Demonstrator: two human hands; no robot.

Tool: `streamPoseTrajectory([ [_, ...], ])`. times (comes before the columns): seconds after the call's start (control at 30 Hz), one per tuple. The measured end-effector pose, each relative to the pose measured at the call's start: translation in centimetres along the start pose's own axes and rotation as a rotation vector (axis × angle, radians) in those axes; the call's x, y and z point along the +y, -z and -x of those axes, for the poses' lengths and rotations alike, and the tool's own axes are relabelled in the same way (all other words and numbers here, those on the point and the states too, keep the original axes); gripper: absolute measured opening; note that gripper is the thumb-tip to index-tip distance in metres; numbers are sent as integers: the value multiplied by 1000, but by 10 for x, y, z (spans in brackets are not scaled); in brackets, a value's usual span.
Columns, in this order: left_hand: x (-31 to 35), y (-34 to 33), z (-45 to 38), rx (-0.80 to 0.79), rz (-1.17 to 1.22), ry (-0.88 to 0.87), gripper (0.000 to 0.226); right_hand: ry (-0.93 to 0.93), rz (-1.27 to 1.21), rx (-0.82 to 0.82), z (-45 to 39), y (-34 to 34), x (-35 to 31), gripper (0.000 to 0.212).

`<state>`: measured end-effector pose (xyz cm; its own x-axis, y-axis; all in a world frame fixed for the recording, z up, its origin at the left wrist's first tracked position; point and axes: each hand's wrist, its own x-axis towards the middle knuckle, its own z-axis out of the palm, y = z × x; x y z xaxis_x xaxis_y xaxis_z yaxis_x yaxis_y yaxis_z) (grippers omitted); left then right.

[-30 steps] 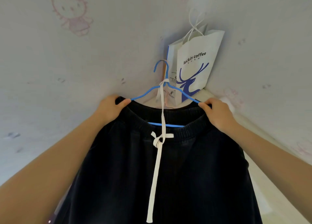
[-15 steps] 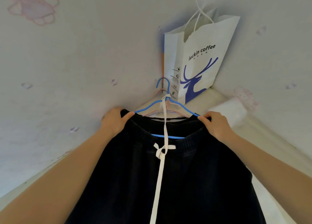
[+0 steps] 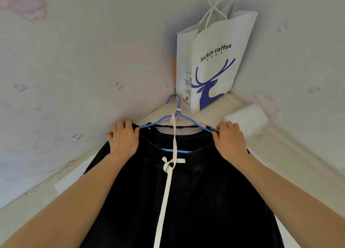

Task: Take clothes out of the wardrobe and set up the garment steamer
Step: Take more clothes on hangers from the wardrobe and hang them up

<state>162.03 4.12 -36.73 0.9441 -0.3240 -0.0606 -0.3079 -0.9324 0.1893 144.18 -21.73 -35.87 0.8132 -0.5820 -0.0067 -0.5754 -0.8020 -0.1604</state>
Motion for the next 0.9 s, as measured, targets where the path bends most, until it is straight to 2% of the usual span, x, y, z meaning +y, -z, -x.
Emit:
streamPoseTrajectory([
  [0.17,1,-8,37,77,30,-108,48,53,-32,-13,34,0,6,38],
  [0.23,1,-11,56,56,24,-142,51,63,-27,25,56,0,5,44],
  [0.43,-1,-16,128,-44,25,-226,58,61,34,-5,144,-9,-11,60],
  [0.9,-44,-22,306,-182,48,-444,51,-42,44,-48,320,-14,-69,60],
])
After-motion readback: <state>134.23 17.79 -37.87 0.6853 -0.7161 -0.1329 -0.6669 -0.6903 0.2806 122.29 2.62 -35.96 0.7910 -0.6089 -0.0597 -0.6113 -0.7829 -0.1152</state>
